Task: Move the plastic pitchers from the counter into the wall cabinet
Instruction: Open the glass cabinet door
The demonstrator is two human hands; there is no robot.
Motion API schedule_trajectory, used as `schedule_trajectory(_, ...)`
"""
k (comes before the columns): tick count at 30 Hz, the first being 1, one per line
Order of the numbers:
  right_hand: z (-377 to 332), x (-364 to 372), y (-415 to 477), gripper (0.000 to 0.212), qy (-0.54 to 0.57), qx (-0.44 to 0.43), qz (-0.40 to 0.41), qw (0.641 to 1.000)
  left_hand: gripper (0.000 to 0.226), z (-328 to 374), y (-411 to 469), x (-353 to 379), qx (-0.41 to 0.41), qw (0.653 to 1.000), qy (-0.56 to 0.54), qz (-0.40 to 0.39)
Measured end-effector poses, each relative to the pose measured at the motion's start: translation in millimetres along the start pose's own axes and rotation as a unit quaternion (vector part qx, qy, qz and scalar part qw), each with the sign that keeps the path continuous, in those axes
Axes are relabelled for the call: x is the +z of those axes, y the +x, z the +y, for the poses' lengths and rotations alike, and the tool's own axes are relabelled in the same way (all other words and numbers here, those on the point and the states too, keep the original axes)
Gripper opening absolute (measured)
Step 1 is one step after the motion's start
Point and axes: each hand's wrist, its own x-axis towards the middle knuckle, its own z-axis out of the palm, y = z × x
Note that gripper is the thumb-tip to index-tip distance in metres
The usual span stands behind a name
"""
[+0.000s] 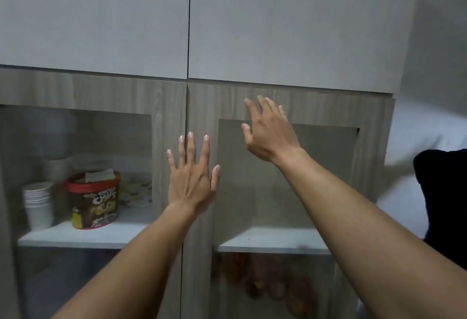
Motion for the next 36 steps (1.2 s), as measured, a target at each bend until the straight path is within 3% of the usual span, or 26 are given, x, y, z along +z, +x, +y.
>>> schedule_trajectory(8,-10.1,46.1,78.2,0.062,-0.015,-0.051,-0.008,0.999,0.072,-23.3,-23.8,73.2,-0.080,0.993,-0.057,-0.070)
schedule_trajectory(16,-16.3,67.2,110.5,0.059,-0.063,-0.086,0.022,0.994,0.066,-19.8,-15.0,102.6,-0.128,0.992,-0.017,-0.011)
schedule_trajectory(22,-29.3,63.5,120.3,0.059,-0.064,-0.044,0.016,0.997,0.068,-18.8,-16.0,108.2,-0.168,0.985,-0.043,0.009)
schedule_trajectory(28,-36.3,46.3,120.4,0.049,-0.028,-0.023,0.026,0.999,0.072,-11.3,-31.0,96.8,-0.251,0.939,-0.228,0.050)
schedule_trajectory(31,-37.3,33.0,111.9,0.052,-0.025,-0.026,0.024,0.999,0.074,-18.2,-32.9,77.1,-0.303,0.912,-0.278,0.001)
schedule_trajectory(36,-44.1,10.0,84.5,0.063,0.005,-0.019,0.031,0.999,0.074,-27.4,-56.5,43.1,-0.297,0.918,-0.260,-0.045)
